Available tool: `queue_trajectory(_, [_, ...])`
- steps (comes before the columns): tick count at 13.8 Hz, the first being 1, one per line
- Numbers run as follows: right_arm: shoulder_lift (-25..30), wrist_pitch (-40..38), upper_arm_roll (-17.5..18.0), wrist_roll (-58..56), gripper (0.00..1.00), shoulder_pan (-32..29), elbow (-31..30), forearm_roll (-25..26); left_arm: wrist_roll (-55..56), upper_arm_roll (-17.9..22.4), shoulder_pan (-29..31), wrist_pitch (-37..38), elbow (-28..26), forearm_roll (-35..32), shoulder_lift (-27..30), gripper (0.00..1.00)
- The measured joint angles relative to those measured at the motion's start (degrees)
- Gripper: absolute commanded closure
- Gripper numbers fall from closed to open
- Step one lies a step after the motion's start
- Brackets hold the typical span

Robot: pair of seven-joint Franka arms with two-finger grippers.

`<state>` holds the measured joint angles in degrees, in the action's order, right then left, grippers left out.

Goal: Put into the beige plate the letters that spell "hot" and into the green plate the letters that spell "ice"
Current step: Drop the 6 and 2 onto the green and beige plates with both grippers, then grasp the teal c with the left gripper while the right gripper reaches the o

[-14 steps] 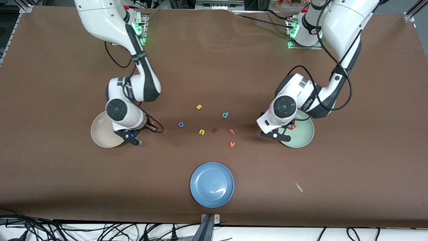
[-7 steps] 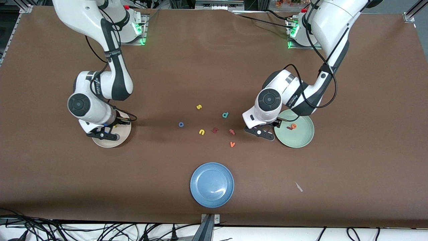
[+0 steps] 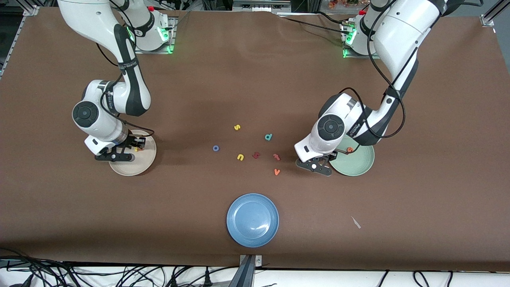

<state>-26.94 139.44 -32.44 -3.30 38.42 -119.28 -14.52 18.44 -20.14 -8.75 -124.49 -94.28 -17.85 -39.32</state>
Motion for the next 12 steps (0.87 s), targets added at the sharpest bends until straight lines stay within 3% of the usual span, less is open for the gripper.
queue_trajectory(2, [0.6,0.3,2.2,6.7,0.00,0.5,0.5,0.0,0.0,0.8,0.0,-0.7,0.0,-0.6,-0.7,0.36])
queue_trajectory(3, [1.0,0.5,4.0,11.7,0.00,0.8,1.2,0.0,0.0,0.9,0.1,-1.2,0.0,-0.8,-1.1,0.45])
queue_trajectory(6, [1.2,-0.9,9.6,24.2,0.00,2.1,3.7,0.0,1.1,0.9,0.0,-2.2,-0.1,-1.0,-2.2,0.46])
queue_trajectory(12, [-0.4,-3.9,11.7,35.7,0.00,5.4,8.1,0.0,3.2,0.9,0.0,-4.5,-1.5,-2.7,-3.4,0.46])
